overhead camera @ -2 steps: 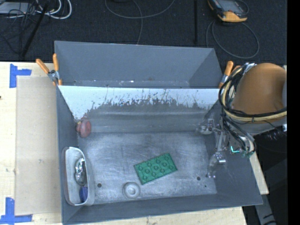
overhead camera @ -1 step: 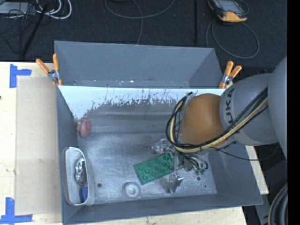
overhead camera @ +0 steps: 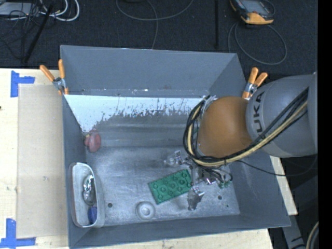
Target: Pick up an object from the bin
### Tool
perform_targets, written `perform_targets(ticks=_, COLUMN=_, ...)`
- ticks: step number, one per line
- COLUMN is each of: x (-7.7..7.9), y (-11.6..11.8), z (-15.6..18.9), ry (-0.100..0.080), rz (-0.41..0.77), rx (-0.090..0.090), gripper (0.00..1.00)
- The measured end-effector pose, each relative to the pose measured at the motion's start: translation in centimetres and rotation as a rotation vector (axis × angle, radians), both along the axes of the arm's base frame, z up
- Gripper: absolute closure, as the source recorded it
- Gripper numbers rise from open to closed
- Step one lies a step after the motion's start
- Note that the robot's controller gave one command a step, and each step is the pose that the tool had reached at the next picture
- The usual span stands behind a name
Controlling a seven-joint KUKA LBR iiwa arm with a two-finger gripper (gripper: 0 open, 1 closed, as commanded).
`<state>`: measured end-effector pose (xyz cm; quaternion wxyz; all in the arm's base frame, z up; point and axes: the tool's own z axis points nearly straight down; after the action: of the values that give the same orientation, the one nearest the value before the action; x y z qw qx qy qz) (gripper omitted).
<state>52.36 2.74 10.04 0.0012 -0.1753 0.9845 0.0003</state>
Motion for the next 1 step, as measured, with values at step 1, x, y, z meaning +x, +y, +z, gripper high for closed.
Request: perform_targets(ticks=1, x=0.88, y=-0.91, z=1.06, ry=0.002, rz=-0.043, rx=0.000, gripper=0.00)
